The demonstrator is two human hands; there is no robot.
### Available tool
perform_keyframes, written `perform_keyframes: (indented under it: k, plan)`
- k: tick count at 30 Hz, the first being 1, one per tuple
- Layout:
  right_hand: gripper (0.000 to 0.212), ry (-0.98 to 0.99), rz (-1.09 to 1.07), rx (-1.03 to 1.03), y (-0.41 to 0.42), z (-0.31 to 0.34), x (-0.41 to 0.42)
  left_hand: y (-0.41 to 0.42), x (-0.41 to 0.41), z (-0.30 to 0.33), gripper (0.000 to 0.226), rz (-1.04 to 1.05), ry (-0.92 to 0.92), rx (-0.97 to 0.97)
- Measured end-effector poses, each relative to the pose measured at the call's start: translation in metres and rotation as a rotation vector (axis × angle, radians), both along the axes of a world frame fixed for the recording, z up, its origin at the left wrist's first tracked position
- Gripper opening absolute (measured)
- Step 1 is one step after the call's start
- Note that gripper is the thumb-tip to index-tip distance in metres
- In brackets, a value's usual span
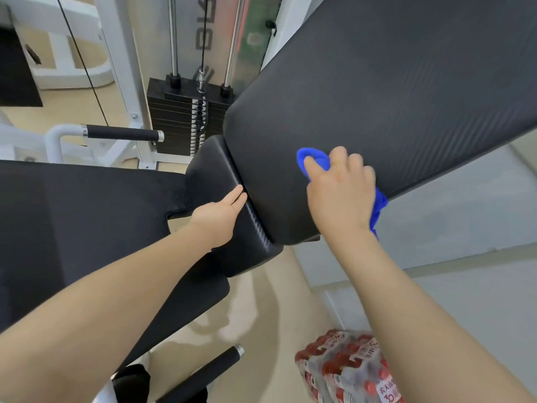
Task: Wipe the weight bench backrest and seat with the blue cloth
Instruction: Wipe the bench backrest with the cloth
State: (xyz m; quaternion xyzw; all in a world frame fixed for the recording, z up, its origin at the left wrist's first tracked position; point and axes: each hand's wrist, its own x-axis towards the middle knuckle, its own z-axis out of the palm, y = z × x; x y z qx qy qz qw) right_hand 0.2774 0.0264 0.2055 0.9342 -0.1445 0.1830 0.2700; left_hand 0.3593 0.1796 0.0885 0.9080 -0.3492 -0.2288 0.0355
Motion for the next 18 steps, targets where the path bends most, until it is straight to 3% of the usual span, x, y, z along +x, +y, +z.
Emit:
perform_keyframes:
  k: [3, 7, 8, 11, 14, 16, 18]
  plan:
    - [0.027, 0.045, 0.038, -0.026, 0.005, -0.008, -0.009, -0.003, 0.000, 0.001, 0.080, 0.010, 0.033, 0.031]
    - [0.020, 0.546, 0.237, -0.030, 0.031, -0.033, -0.038, -0.005, 0.000, 0.025, 0.067, 0.069, 0.102, 0.050]
    - [0.022, 0.576, 0.219, -0.047, 0.025, -0.023, -0.039, -0.005, 0.001, 0.034, 0.062, 0.094, 0.103, 0.020]
    - [0.025, 0.205, 0.091, -0.109, -0.020, 0.037, -0.031, -0.006, 0.009, 0.062, 0.052, 0.101, 0.022, -0.106]
    - [0.036, -0.123, -0.063, -0.085, -0.058, 0.081, -0.037, -0.020, 0.014, 0.101, 0.059, 0.053, -0.067, -0.272]
    - [0.041, -0.166, -0.074, -0.058, -0.052, 0.076, -0.044, -0.037, 0.010, 0.127, 0.056, 0.048, -0.104, -0.447]
    - [0.040, -0.029, -0.018, -0.031, -0.033, 0.053, -0.057, -0.054, 0.001, 0.148, 0.042, -0.001, -0.144, -0.550]
